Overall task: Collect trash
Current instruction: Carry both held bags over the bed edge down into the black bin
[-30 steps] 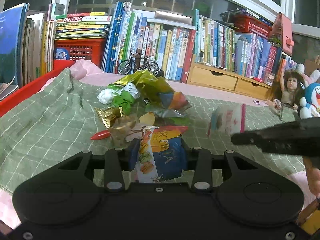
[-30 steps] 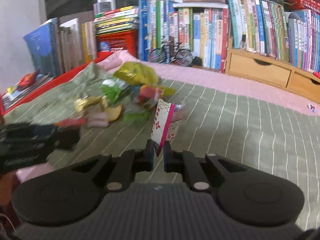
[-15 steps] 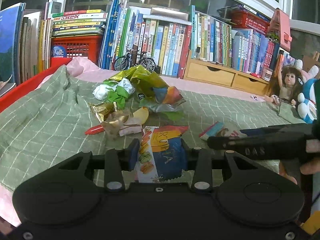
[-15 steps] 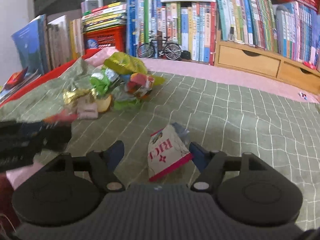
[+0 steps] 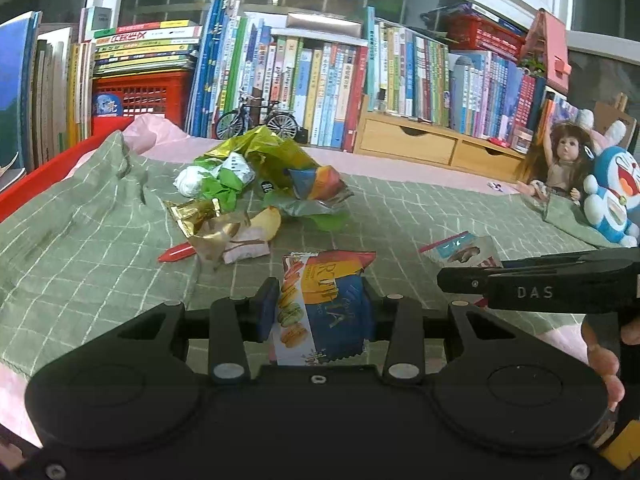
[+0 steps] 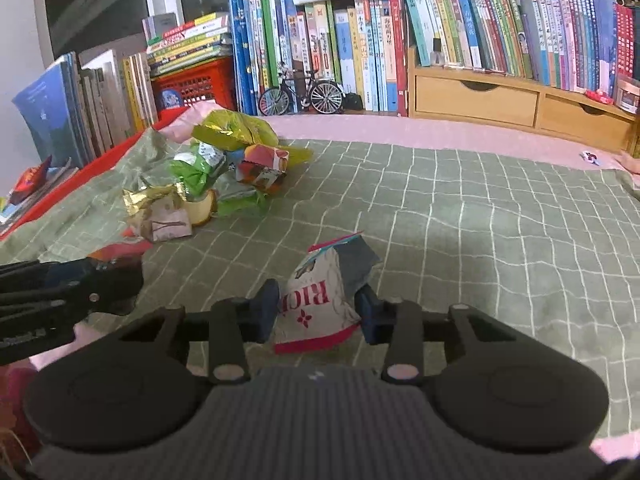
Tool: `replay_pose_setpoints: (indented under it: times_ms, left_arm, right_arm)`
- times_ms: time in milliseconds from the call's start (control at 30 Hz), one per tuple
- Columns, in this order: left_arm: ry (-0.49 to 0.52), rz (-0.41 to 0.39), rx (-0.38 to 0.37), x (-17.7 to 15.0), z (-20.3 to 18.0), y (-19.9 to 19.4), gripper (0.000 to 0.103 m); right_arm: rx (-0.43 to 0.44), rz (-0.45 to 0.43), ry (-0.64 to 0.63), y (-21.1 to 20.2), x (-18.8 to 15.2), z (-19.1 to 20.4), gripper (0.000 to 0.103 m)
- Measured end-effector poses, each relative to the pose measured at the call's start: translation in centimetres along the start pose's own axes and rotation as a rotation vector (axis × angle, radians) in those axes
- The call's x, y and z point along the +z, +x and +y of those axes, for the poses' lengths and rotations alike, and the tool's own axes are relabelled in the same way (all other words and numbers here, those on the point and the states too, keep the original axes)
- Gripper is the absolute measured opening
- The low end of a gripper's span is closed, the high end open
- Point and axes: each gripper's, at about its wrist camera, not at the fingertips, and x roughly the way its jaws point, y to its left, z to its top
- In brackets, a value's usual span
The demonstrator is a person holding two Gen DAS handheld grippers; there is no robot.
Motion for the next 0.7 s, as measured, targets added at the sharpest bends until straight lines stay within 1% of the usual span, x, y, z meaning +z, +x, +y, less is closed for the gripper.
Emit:
replay_pose_setpoints:
  times_ms: [200, 367, 700]
  left_arm:
    - [0.019, 0.017, -0.014, -1.0, -1.0, -0.9, 0.038]
    - [0.034, 0.038, -0.035, -2.4, -1.9, -2.2, 0.038]
    - [0.059, 0.089, -0.109, -6.0, -3.4, -5.7, 0.038]
  right_arm:
    - [0.024, -0.008, 0.004, -2.4, -1.3, 0.4, 0.045]
    - [0.052, -0.009, 0.006, -4.6, -3.0, 1.0, 0.045]
    - [0.090, -0.012, 0.022, -9.6, -7.8, 2.2, 0.045]
